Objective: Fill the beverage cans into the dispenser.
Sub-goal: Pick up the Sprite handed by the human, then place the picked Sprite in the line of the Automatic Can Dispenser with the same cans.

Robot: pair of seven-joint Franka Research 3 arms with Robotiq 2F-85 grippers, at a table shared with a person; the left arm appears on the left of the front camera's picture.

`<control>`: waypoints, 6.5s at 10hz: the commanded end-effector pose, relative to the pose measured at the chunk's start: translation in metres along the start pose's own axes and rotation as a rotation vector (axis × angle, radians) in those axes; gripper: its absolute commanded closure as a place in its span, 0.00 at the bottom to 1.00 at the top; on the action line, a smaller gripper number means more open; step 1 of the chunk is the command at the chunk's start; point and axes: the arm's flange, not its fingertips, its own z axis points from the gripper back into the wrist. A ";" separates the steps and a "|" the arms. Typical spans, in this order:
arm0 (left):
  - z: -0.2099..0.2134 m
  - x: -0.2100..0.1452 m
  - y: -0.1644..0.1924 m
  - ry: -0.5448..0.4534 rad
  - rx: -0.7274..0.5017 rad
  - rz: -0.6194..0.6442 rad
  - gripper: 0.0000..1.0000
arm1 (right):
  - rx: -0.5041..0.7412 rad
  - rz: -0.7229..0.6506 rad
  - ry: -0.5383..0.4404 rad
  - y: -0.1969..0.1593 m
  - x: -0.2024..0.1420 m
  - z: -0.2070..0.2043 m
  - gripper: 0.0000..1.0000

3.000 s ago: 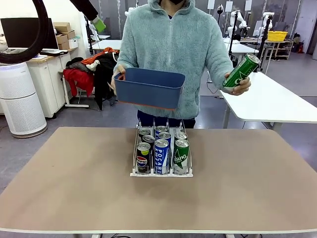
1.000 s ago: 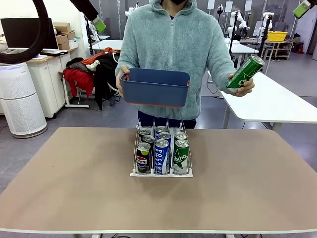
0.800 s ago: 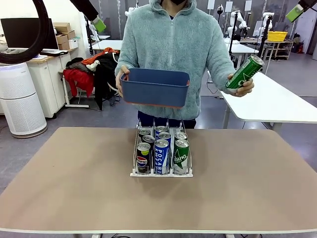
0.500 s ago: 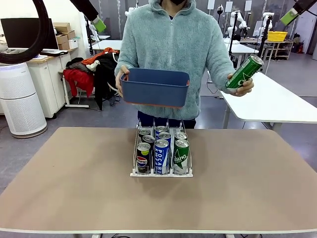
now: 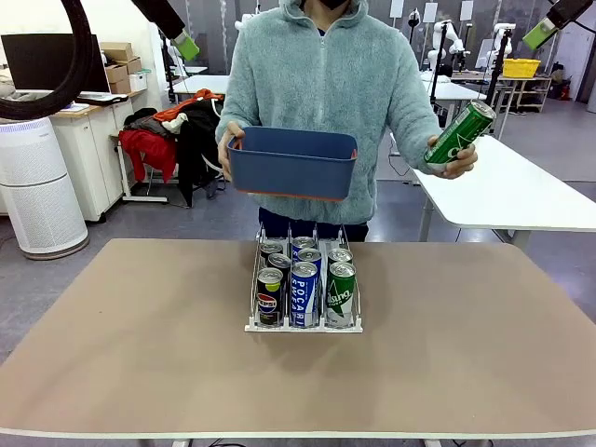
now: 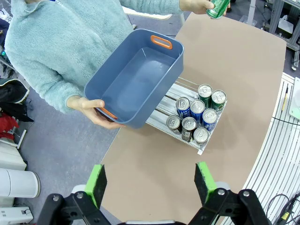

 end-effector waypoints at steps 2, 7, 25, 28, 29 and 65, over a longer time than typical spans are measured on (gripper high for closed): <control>0.001 0.000 0.000 -0.003 0.002 -0.001 0.00 | 0.000 0.000 0.000 0.000 0.000 0.000 0.00; 0.001 0.000 0.000 -0.003 0.002 -0.001 0.00 | 0.071 -0.066 0.099 -0.026 -0.011 -0.060 0.00; 0.001 0.000 0.000 -0.003 0.002 -0.001 0.00 | 0.075 -0.035 0.161 -0.011 -0.012 -0.137 0.00; 0.001 0.000 0.000 -0.003 0.002 -0.001 0.00 | 0.064 -0.031 0.121 -0.010 -0.012 -0.133 1.00; 0.001 0.000 0.000 -0.003 0.002 -0.001 0.00 | 0.057 -0.030 0.115 -0.008 -0.012 -0.135 0.62; 0.001 0.000 0.000 -0.003 0.002 -0.001 0.00 | -0.002 -0.200 0.165 0.066 -0.026 -0.176 0.42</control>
